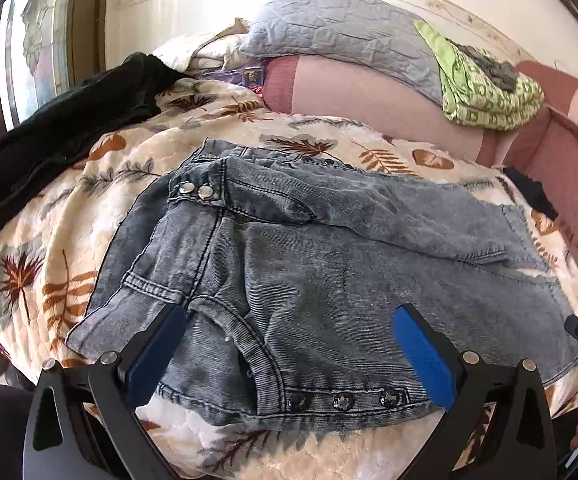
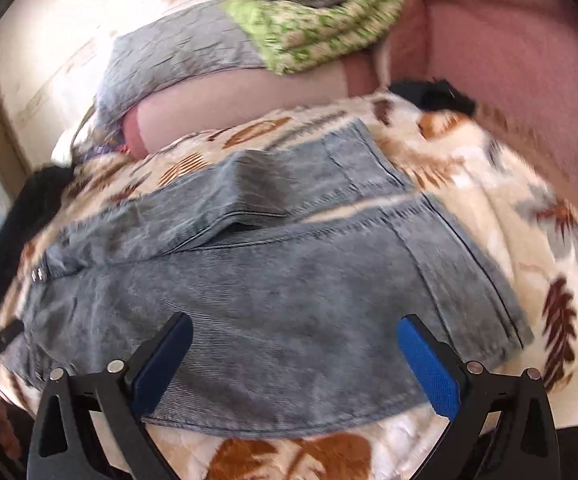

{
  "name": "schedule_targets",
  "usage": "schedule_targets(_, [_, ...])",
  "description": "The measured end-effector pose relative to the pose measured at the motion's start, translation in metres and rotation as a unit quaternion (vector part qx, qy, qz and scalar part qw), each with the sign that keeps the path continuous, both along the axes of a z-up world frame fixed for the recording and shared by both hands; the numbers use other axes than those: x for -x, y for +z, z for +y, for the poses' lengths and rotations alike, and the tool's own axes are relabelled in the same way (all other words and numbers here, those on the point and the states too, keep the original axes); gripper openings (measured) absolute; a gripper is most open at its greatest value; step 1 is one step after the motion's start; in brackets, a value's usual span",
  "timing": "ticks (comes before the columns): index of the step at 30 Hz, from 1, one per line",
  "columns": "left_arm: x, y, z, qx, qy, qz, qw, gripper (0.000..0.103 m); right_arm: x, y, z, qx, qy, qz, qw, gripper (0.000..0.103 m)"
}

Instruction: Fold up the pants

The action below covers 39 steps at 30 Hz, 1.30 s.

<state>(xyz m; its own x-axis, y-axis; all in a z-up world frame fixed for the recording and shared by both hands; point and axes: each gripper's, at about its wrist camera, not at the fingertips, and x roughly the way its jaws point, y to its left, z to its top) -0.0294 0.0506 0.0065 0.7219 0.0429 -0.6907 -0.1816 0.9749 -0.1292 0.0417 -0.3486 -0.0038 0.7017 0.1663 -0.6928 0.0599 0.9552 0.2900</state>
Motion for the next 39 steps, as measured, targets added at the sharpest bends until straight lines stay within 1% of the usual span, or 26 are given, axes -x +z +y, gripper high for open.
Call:
schedule_targets(1, [0.001,0.001,0.003,0.007,0.002,0.0,1.0,0.103,0.002,-0.002,-0.016,-0.036,-0.012,0.01,0.999,0.103])
schedule_targets(3, [0.002,0.0,0.017,0.037,0.011,0.009,0.9992,0.103,0.004,-0.007,-0.039,-0.095,-0.023,0.032,0.995,0.103])
schedule_targets(4, [0.003,-0.001,0.022,0.049,0.015,0.014,0.9986,0.103,0.006,-0.012,-0.054,-0.131,-0.032,0.05,0.99,0.103])
schedule_targets(6, [0.008,-0.006,0.045,0.09,0.036,0.025,0.9949,0.103,0.011,-0.022,-0.079,-0.183,-0.049,0.079,0.979,0.103])
schedule_targets(8, [0.014,-0.011,0.066,0.128,0.059,0.028,0.9896,0.103,0.015,-0.029,-0.1,-0.224,-0.064,0.092,0.968,0.103])
schedule_targets(11, [0.022,-0.023,0.098,0.186,0.098,0.035,0.977,0.103,0.017,-0.037,-0.125,-0.266,-0.087,0.106,0.954,0.103])
schedule_targets(14, [0.022,-0.033,0.111,0.212,0.112,0.048,0.9697,0.103,0.012,-0.044,-0.136,-0.293,-0.095,0.113,0.945,0.103])
schedule_targets(16, [0.022,-0.035,0.11,0.213,0.111,0.05,0.9694,0.103,0.008,-0.047,-0.142,-0.296,-0.108,0.117,0.942,0.101])
schedule_targets(18, [0.02,-0.035,0.107,0.208,0.107,0.049,0.9711,0.103,0.002,-0.052,-0.147,-0.296,-0.113,0.121,0.941,0.092])
schedule_targets(19, [0.019,-0.036,0.105,0.203,0.105,0.05,0.9721,0.103,-0.001,-0.053,-0.147,-0.295,-0.117,0.123,0.94,0.084])
schedule_targets(21, [0.016,-0.04,0.105,0.199,0.106,0.057,0.9725,0.103,-0.005,-0.048,-0.146,-0.261,-0.124,0.126,0.949,0.074])
schedule_targets(22, [0.014,-0.042,0.106,0.199,0.106,0.059,0.9724,0.103,-0.006,-0.045,-0.145,-0.239,-0.132,0.129,0.954,0.056])
schedule_targets(23, [0.013,-0.044,0.106,0.198,0.108,0.062,0.9722,0.103,-0.006,-0.043,-0.145,-0.218,-0.137,0.13,0.957,0.034])
schedule_targets(25, [0.012,-0.044,0.106,0.192,0.109,0.062,0.9734,0.103,-0.004,-0.037,-0.146,-0.191,-0.141,0.125,0.963,0.022])
schedule_targets(26, [0.011,-0.044,0.104,0.184,0.108,0.063,0.9749,0.103,-0.002,-0.03,-0.145,-0.164,-0.137,0.116,0.97,0.02])
schedule_targets(27, [0.011,-0.043,0.103,0.177,0.108,0.063,0.9763,0.103,0.0,-0.019,-0.139,-0.13,-0.131,0.102,0.978,0.02])
schedule_targets(29, [0.009,-0.042,0.099,0.161,0.107,0.062,0.9791,0.103,0.001,-0.004,-0.129,-0.076,-0.121,0.08,0.987,0.019])
schedule_targets(30, [0.009,-0.041,0.098,0.157,0.106,0.062,0.9799,0.103,-0.001,-0.003,-0.124,-0.047,-0.115,0.085,0.989,0.019])
schedule_targets(31, [0.007,-0.039,0.096,0.149,0.104,0.061,0.9815,0.103,-0.005,-0.008,-0.123,-0.032,-0.111,0.1,0.988,0.019])
schedule_targets(32, [0.006,-0.037,0.095,0.144,0.102,0.06,0.9825,0.103,-0.015,-0.026,-0.122,-0.019,-0.099,0.15,0.984,0.022])
schedule_targets(33, [0.006,-0.036,0.093,0.139,0.1,0.06,0.9835,0.103,-0.021,-0.04,-0.124,-0.031,-0.089,0.192,0.977,0.027])
schedule_targets(34, [0.005,-0.032,0.09,0.129,0.096,0.06,0.9851,0.103,-0.018,-0.032,-0.127,-0.034,-0.098,0.175,0.979,0.03])
schedule_targets(35, [0.004,-0.029,0.088,0.122,0.092,0.058,0.9865,0.103,-0.017,-0.022,-0.128,-0.026,-0.101,0.165,0.981,0.05])
schedule_targets(37, [0.001,-0.02,0.082,0.097,0.081,0.051,0.9907,0.103,-0.009,0.003,-0.133,-0.004,-0.122,0.12,0.985,0.071])
schedule_targets(38, [-0.001,-0.015,0.078,0.081,0.073,0.045,0.9931,0.103,-0.006,0.018,-0.137,0.002,-0.135,0.094,0.986,0.071])
schedule_targets(39, [-0.004,-0.01,0.075,0.07,0.065,0.041,0.9947,0.103,-0.009,0.029,-0.139,-0.007,-0.125,0.073,0.989,0.071])
